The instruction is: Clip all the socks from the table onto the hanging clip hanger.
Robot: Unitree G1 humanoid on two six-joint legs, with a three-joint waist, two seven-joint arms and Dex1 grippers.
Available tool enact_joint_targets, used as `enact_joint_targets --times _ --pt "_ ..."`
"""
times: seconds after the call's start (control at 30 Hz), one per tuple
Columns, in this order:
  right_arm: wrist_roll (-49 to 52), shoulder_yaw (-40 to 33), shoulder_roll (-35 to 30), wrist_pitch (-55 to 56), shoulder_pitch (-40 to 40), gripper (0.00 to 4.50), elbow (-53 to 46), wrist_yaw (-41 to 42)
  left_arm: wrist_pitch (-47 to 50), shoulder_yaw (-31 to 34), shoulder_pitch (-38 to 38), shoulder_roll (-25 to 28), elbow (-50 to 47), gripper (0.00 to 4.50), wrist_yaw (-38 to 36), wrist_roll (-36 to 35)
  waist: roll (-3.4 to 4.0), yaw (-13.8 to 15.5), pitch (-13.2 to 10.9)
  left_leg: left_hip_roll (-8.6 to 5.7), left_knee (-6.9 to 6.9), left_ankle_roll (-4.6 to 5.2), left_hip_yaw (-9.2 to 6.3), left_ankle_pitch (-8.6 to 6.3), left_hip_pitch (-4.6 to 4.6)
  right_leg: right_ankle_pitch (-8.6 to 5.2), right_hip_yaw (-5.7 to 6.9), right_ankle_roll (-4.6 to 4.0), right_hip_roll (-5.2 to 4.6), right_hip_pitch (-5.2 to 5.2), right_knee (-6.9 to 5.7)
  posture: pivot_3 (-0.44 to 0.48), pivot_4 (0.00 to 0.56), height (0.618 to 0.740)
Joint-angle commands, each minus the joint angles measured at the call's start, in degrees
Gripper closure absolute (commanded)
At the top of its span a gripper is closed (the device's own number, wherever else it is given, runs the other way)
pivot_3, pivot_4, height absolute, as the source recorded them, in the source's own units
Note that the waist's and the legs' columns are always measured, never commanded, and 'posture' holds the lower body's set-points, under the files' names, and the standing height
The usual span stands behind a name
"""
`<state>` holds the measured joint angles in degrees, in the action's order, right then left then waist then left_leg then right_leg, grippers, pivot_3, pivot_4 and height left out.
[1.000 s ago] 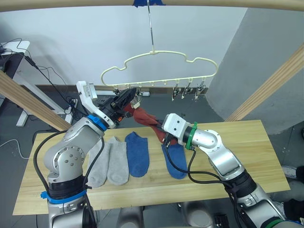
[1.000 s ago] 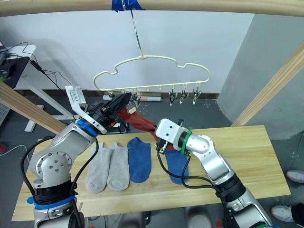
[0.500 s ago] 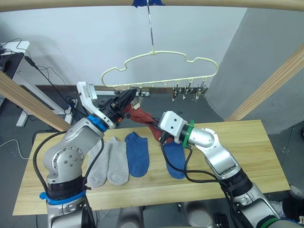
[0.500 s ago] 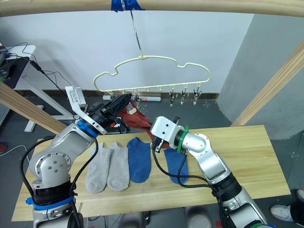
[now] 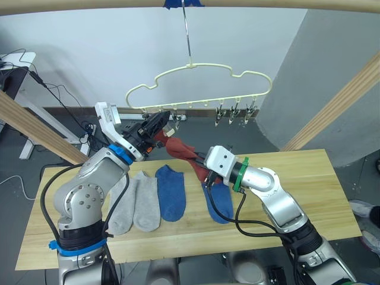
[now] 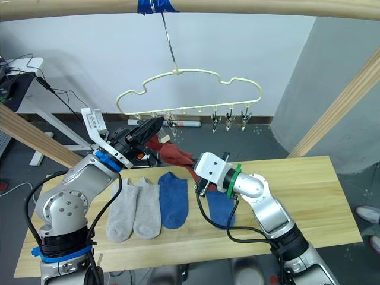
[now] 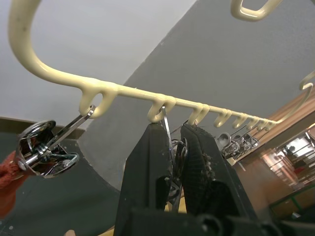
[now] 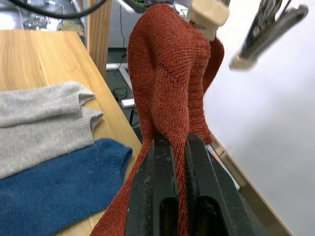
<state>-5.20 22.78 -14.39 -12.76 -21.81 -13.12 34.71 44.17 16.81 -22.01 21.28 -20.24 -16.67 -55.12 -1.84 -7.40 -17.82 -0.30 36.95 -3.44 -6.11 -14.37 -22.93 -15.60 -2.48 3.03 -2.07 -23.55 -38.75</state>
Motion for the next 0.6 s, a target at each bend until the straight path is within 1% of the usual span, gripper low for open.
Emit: enact_joint_targets --times 0.03,0.3,0.6 --pt "0.96 -0.26 1.53 0.6 -0.4 4.5 -1.82 -0.84 -1.03 0.37 -0.11 0.46 -2.87 4.26 -0.31 -0.94 0.0 0.0 0.0 -0.01 0.0 0.0 0.02 0.0 0.0 0.0 -0.02 0.0 -0.01 0.0 0.0 -0.196 0.307 0.74" --pt "-0.15 0.72 5.1 1.74 -2.26 4.5 1.62 -2.39 -0.82 0.23 0.13 0.35 -3.34 4.26 -0.21 -1.3 0.0 0.01 0.0 -0.01 0.01 0.0 0.02 0.0 0.0 0.0 -0.02 0.0 -0.02 0.0 0.01 -0.192 0.306 0.74" --pt "-0.48 1.27 5.86 2.48 -2.82 4.5 3.04 -3.04 -0.67 0.25 0.22 0.36 -3.49 4.26 -0.03 -1.43 0.0 0.02 0.0 -0.01 -0.01 0.0 0.02 0.0 0.0 0.0 -0.02 0.0 -0.03 -0.01 0.02 -0.188 0.307 0.74"
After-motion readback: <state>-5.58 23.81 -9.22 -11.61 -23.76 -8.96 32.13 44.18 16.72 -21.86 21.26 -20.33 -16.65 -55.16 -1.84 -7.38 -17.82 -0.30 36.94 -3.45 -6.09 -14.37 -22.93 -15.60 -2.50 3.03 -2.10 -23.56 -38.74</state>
